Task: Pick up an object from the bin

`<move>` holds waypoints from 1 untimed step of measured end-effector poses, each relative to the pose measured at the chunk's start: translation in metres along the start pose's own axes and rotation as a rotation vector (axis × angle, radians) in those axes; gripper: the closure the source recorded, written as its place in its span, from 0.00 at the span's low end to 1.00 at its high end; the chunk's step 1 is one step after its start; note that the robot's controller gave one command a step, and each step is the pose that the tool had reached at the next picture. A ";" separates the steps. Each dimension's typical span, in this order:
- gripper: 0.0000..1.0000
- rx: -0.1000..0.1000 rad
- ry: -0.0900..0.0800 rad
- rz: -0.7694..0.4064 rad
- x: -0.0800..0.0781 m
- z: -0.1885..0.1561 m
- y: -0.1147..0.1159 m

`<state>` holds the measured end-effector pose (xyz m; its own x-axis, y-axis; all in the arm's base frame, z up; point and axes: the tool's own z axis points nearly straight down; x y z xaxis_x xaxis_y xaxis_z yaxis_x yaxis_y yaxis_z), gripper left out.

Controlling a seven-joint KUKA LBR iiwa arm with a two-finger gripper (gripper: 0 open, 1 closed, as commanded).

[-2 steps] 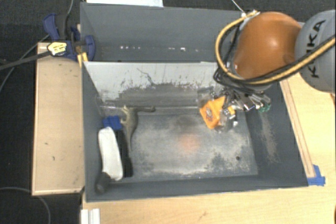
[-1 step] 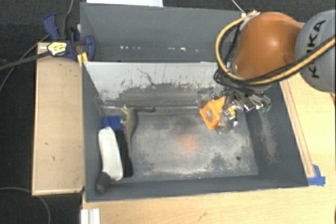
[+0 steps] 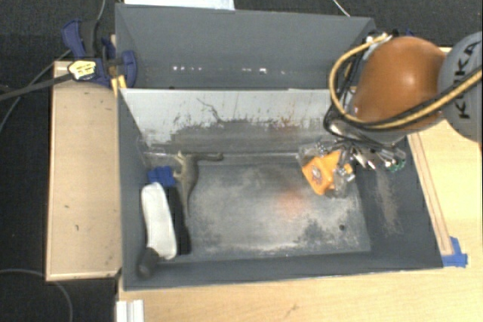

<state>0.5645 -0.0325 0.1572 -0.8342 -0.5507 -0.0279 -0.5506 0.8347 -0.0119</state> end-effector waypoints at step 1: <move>1.00 -0.004 0.005 0.049 -0.012 -0.077 0.008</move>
Offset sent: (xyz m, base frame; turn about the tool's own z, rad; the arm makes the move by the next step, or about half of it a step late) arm 0.0197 0.0136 0.1187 0.1096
